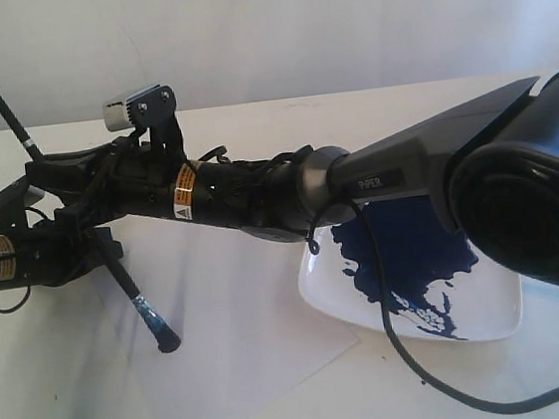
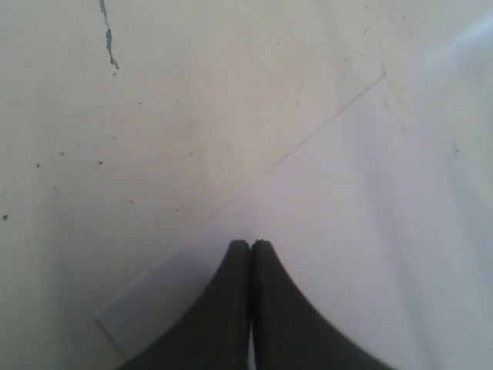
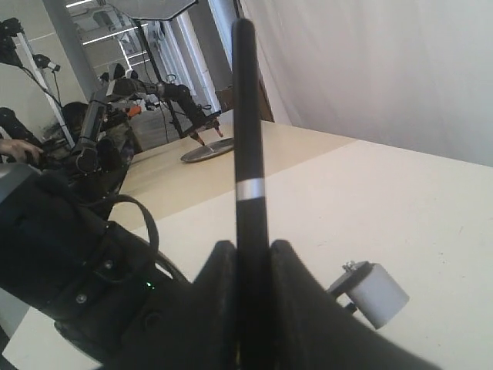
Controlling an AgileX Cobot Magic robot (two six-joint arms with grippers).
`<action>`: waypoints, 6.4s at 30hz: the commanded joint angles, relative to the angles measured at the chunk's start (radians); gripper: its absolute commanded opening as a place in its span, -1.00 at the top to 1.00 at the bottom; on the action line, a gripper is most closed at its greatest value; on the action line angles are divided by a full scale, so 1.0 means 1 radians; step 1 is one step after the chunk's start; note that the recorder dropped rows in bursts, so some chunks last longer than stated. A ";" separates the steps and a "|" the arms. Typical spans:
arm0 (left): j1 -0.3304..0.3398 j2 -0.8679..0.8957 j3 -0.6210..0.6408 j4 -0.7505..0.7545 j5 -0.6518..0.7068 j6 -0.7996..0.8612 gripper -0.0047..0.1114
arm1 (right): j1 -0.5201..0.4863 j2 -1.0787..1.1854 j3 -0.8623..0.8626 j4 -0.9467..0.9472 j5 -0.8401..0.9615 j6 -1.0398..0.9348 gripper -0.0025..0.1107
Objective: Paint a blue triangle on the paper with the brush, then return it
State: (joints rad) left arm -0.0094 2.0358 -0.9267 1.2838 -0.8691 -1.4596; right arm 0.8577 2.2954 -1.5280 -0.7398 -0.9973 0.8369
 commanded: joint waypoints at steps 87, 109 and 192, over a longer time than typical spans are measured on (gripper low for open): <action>-0.003 0.002 0.005 0.040 0.174 0.002 0.92 | -0.101 -0.001 -0.020 0.029 0.045 0.015 0.96; -0.003 0.002 0.005 0.040 0.174 0.002 0.92 | -0.097 0.000 -0.020 -0.001 0.003 0.083 0.96; -0.003 0.002 0.005 0.067 0.188 -0.002 0.92 | -0.126 0.051 -0.045 0.026 0.024 0.111 0.96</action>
State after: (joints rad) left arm -0.0137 2.0239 -0.9287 1.3089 -0.8078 -1.4596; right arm 0.7461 2.3471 -1.5661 -0.6869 -0.9604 0.9216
